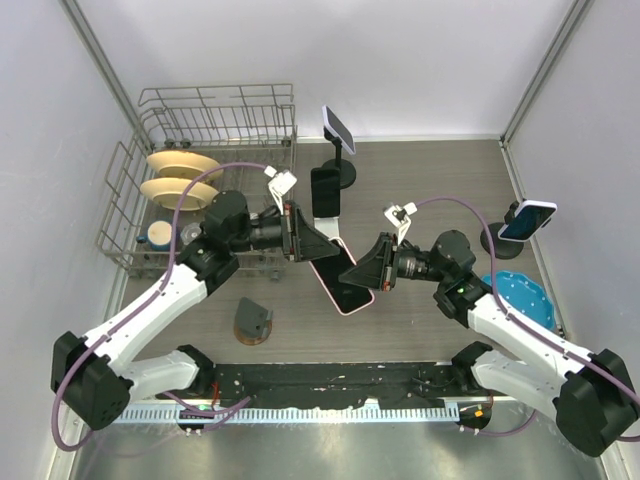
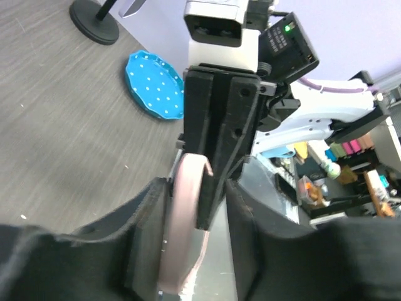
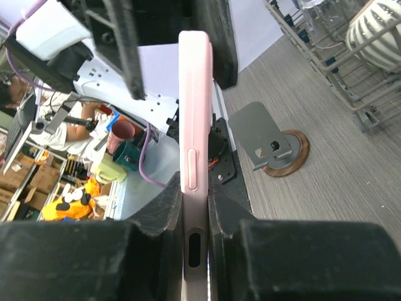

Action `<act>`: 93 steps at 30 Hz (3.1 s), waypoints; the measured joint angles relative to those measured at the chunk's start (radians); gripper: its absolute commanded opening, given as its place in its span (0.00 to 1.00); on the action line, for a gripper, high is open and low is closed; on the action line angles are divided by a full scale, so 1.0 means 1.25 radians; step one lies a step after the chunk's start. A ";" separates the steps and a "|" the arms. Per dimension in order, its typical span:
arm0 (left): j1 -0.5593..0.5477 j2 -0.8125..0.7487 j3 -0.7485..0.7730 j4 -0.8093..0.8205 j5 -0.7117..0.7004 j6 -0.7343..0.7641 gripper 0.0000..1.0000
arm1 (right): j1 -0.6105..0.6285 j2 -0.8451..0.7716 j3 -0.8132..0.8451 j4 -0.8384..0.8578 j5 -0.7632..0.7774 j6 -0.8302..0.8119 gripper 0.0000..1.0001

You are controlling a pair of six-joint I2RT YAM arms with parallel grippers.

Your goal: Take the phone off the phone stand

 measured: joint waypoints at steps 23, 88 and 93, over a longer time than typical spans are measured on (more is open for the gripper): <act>0.000 -0.446 0.016 -0.413 -0.799 0.341 1.00 | -0.003 -0.023 -0.133 -0.312 0.532 0.091 0.01; 0.153 -0.511 -0.127 -0.405 -0.794 0.365 1.00 | 0.291 0.272 -0.058 -0.279 0.891 0.167 0.84; 0.155 -0.514 -0.127 -0.405 -0.794 0.365 1.00 | 0.302 0.179 -0.027 -0.370 0.898 -0.018 0.88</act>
